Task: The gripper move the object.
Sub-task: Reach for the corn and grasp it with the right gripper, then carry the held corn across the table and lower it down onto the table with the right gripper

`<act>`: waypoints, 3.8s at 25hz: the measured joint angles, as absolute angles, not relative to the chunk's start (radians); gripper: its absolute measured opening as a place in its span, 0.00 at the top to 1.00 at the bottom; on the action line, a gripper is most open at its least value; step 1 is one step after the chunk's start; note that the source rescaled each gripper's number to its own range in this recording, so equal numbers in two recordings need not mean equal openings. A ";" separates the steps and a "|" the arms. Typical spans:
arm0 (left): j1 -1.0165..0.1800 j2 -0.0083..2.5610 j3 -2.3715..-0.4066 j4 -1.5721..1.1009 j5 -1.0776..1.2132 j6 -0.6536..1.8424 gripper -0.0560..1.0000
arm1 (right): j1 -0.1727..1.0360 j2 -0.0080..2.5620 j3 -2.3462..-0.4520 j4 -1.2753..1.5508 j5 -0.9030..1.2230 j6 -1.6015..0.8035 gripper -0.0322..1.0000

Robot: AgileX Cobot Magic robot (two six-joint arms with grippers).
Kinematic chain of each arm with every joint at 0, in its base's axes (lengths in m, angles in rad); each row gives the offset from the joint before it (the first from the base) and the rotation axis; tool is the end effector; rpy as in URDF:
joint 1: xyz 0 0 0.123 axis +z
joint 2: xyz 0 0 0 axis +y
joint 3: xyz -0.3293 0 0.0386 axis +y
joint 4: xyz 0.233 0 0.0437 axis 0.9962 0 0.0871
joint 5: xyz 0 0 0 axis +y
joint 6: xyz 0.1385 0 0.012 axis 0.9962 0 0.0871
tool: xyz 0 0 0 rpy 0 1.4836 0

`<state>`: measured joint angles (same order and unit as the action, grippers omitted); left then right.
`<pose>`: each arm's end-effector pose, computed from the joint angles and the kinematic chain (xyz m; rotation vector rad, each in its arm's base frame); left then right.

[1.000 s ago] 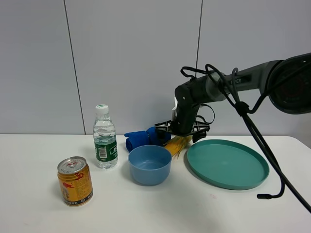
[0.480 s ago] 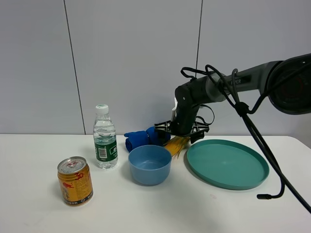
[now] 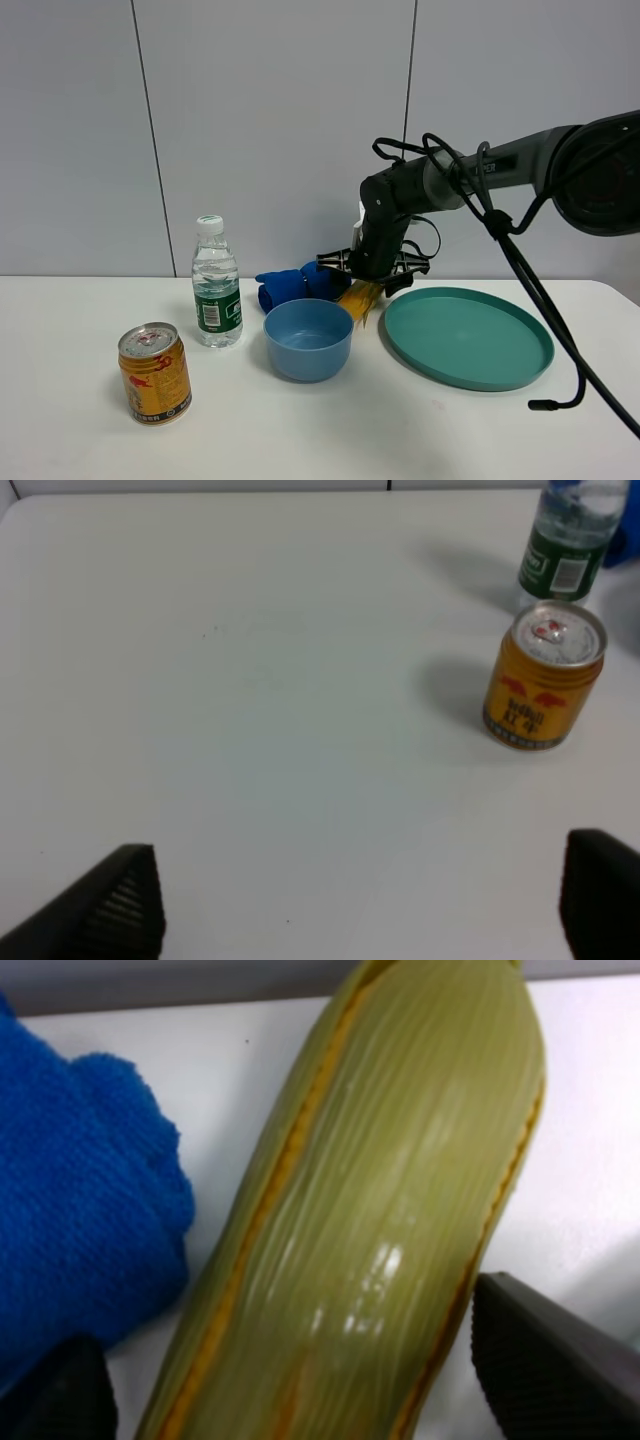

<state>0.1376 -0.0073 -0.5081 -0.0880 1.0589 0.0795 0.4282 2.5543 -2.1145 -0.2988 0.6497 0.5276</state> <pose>-0.0222 -0.0138 0.2511 -0.0540 2.0234 0.0324 0.5570 0.2270 0.1000 -0.1094 2.5265 0.0565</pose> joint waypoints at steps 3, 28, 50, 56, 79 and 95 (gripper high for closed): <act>0.138 -0.007 -0.508 -0.088 1.059 0.080 0.00 | 0.428 2.557 -2.115 -0.292 0.651 0.536 0.55; 0.138 -0.007 -0.508 -0.088 1.059 0.079 0.00 | 0.433 2.386 -2.112 -0.225 0.771 0.487 0.96; 0.138 -0.007 -0.508 -0.088 1.059 0.079 0.00 | 0.609 1.970 -2.113 0.149 1.209 -0.590 0.97; 0.138 -0.007 -0.508 -0.088 1.059 0.079 0.00 | 0.692 1.970 -2.104 0.127 1.221 -0.696 0.97; 0.138 -0.007 -0.508 -0.088 1.059 0.079 0.00 | 0.895 1.966 -1.862 0.061 1.221 -0.808 0.97; 0.138 -0.007 -0.508 -0.088 1.059 0.079 0.00 | 0.882 1.885 -1.444 0.067 1.119 -0.820 0.97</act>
<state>0.1376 -0.0073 -0.5081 -0.0880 1.0589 0.0786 0.8815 1.8847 -1.4443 0.0666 1.1195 -0.8202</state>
